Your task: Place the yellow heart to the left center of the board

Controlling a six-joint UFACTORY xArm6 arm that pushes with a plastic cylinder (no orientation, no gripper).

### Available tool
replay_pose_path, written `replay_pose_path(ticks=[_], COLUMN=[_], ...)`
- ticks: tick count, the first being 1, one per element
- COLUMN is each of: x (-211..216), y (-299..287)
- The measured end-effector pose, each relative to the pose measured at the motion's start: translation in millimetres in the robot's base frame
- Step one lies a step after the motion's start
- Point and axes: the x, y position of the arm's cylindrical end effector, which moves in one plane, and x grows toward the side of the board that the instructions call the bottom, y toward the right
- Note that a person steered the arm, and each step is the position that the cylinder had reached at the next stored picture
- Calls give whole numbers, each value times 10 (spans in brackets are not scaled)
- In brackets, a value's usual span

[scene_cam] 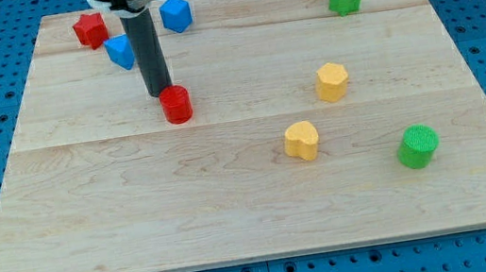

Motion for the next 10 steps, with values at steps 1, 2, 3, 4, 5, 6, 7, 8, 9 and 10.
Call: replay_pose_path(ticks=[1, 2, 3, 4, 5, 6, 7, 8, 9, 10], x=[-13, -225, -171, 227, 677, 1030, 1216, 1444, 1467, 1467], y=[76, 341, 1143, 1567, 1644, 1959, 1921, 1531, 1301, 1286])
